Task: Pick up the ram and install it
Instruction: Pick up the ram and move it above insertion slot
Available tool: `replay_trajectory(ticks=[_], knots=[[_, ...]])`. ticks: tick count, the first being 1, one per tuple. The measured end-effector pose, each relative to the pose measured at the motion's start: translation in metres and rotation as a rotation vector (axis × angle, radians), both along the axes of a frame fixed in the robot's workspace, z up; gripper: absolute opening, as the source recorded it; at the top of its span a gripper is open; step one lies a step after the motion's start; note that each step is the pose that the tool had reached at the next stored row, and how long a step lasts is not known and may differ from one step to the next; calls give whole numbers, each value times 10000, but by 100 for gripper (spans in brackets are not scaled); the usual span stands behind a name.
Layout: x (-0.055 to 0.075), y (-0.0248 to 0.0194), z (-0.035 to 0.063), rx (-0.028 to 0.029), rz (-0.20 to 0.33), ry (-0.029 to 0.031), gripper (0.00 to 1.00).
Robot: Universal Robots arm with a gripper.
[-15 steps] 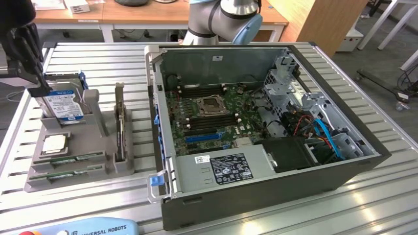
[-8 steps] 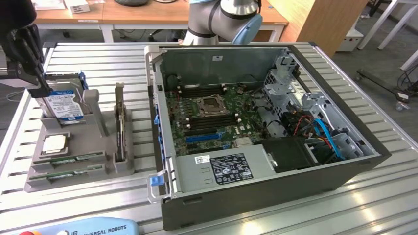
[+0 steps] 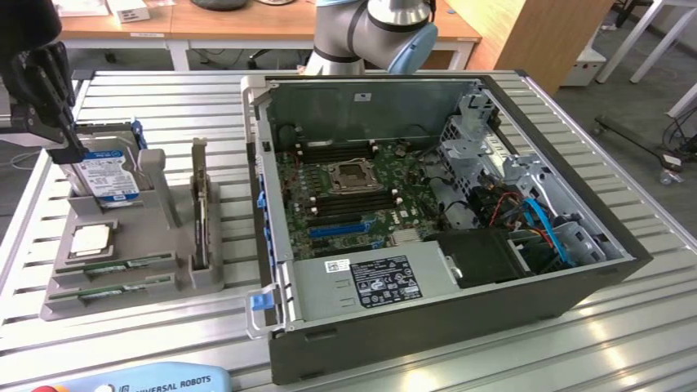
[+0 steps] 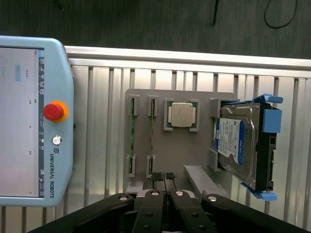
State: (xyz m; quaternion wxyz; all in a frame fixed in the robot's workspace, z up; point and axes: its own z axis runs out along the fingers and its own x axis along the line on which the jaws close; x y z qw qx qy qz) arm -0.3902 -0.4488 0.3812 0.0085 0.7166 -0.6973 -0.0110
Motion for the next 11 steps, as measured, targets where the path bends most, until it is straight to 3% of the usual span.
replay_trajectory(ticks=[9,11], knots=[[0,0,-1,-1,0,0,10],[0,0,-1,0,0,0,16]])
